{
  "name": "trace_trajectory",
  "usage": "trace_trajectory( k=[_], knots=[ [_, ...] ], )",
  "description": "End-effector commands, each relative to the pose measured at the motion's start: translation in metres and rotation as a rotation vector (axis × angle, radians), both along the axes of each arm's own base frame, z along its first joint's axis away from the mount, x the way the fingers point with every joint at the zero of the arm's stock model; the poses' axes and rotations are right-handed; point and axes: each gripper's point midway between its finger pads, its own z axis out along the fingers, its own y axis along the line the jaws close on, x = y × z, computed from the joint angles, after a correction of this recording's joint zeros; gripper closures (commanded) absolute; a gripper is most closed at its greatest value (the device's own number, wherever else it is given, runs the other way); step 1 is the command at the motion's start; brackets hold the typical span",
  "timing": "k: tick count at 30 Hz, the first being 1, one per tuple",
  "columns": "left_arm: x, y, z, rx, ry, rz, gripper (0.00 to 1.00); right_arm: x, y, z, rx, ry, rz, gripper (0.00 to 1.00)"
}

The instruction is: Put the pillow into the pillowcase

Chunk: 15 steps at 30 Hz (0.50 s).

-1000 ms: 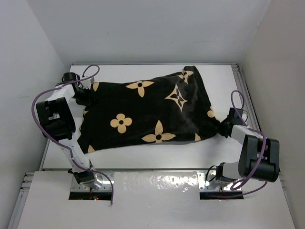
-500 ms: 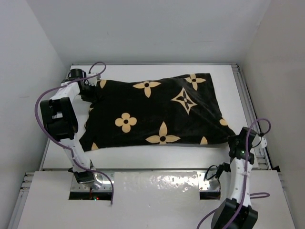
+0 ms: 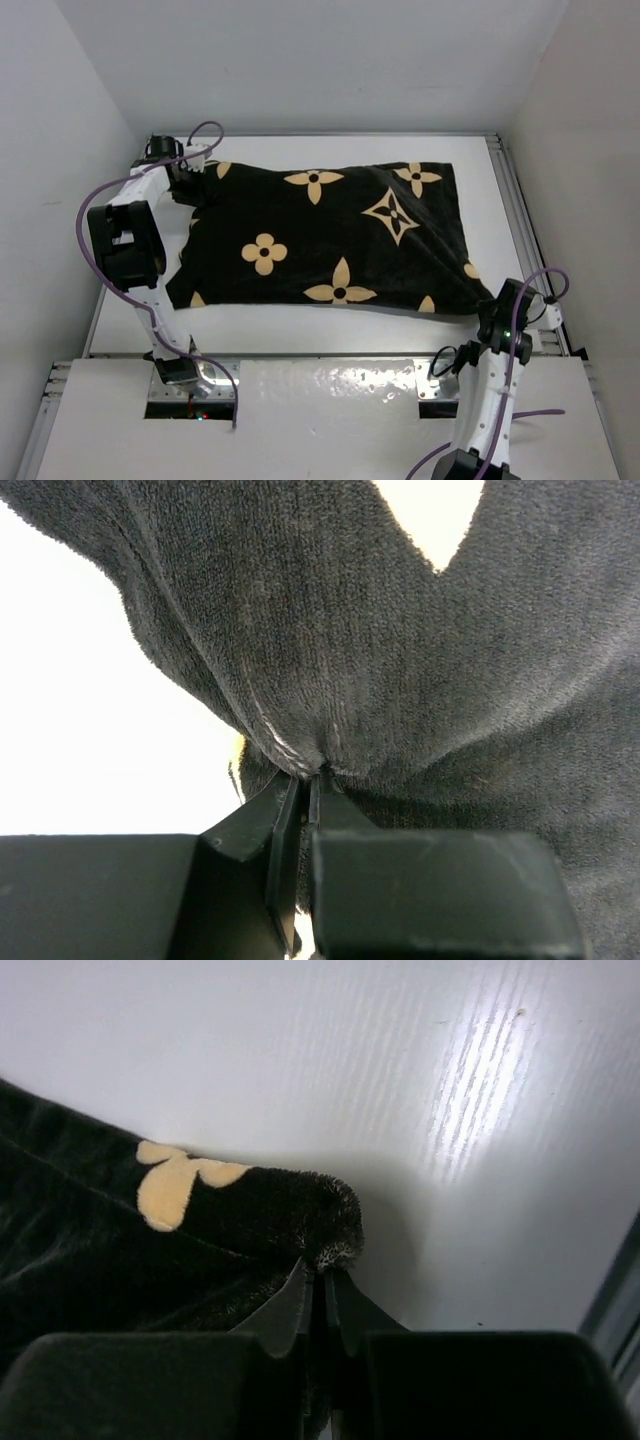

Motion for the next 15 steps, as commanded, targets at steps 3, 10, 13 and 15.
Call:
trace_trajectory(
  k=[3,10,13,15],
  knots=[
    [-0.001,0.014,0.023,-0.031,-0.037,0.035,0.91,0.003,-0.017,0.032,-0.114,-0.014,0.003,0.73],
    [-0.024,0.012,0.049,-0.092,-0.02,0.037,0.45,0.036,-0.021,0.076,-0.25,0.006,0.265,0.12],
    [-0.032,0.016,0.054,-0.103,-0.013,0.047,0.42,0.059,-0.007,0.094,-0.239,-0.013,0.449,0.11],
    [-0.035,0.022,0.063,-0.103,-0.029,0.06,0.37,0.072,0.001,0.101,-0.208,-0.028,0.527,0.14]
  ],
)
